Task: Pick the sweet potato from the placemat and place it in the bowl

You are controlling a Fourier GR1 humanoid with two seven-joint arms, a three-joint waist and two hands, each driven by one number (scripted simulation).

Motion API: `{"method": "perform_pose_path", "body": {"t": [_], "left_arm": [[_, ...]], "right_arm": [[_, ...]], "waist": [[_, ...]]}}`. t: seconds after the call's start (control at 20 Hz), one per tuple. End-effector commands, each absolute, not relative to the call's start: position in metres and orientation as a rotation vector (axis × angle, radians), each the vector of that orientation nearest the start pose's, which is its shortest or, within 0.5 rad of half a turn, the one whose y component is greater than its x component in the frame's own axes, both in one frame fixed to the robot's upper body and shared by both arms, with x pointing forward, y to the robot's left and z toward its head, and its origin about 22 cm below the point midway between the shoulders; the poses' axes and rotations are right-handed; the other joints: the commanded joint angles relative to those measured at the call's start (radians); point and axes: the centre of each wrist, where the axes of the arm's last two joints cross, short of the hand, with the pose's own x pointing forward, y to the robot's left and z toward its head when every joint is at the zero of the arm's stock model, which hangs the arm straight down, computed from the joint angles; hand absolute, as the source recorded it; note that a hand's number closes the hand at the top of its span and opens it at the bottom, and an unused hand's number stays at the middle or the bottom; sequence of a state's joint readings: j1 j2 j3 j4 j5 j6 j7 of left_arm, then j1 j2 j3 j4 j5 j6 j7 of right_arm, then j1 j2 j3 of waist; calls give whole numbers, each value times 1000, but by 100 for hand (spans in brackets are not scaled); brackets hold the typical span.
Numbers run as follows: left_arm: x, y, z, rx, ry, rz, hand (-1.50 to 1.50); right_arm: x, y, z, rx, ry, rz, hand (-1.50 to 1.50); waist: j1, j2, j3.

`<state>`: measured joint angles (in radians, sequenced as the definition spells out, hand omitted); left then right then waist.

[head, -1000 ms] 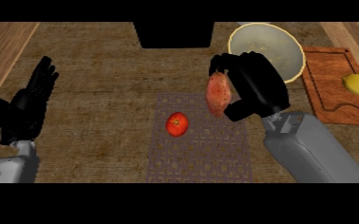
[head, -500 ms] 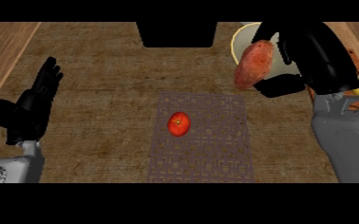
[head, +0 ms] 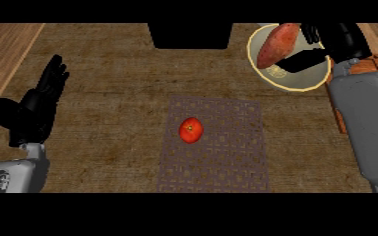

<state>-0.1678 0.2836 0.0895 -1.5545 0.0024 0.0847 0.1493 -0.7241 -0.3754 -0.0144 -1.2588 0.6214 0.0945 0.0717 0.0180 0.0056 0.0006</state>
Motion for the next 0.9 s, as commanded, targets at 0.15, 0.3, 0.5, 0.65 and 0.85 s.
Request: {"method": "perform_pose_path", "body": {"t": [0.15, 0.3, 0.5, 0.65, 0.85], "left_arm": [[283, 296, 67, 303, -1578, -92, 0], [297, 301, 55, 322, -1593, -82, 0], [287, 305, 59, 310, -1596, -109, 0], [289, 297, 50, 294, -1615, -97, 0], [293, 283, 72, 283, -1616, -116, 0]], "right_arm": [[433, -280, 149, -785, -1722, 814, 150], [439, -276, 129, -789, -1737, 844, 150], [441, -298, 129, -997, -1405, 1047, 150], [446, -311, 119, -829, -1329, 910, 150], [439, -333, 100, -731, -1347, 970, -150]], "waist": [[11, 3, 0], [6, 7, 0], [30, 15, -3], [37, 20, 0], [47, 20, 3]]}}
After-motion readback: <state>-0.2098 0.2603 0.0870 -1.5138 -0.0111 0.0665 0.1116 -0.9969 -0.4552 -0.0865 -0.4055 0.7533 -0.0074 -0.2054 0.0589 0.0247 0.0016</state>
